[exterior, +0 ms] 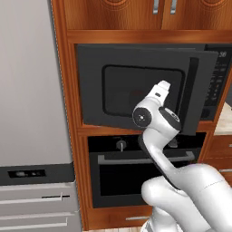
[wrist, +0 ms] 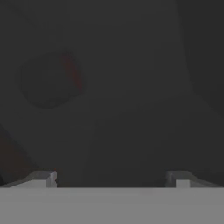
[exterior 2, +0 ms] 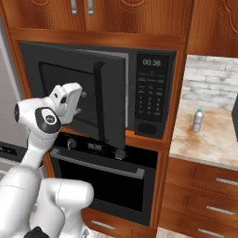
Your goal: Place the microwavable item in the microwave. Then, close the microwave door and press the start button.
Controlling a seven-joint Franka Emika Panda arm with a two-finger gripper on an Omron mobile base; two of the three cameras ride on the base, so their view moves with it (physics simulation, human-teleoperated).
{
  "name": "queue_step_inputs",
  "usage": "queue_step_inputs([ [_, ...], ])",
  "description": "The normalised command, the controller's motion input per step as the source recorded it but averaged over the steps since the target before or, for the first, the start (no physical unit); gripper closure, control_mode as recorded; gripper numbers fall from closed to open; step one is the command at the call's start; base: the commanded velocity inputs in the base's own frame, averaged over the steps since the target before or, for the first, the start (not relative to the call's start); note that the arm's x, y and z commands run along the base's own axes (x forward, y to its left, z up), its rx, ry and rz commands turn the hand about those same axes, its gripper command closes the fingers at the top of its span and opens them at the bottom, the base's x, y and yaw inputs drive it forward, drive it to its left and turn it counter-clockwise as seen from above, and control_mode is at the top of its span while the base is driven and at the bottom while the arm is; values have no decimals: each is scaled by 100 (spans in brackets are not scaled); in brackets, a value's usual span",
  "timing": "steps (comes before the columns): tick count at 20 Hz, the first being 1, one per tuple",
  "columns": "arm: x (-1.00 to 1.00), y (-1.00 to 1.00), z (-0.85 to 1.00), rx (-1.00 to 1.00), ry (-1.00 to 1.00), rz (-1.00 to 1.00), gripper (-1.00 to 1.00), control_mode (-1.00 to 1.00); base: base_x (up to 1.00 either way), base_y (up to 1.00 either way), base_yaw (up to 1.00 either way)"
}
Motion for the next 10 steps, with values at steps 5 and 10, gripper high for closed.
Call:
queue_step_inputs([
  [5, 70, -2, 0, 5, 0, 3, -100, -100, 0, 0, 0],
  [10, 60, -3, 0, 6, 0, 2, -100, -100, 0, 0, 0],
])
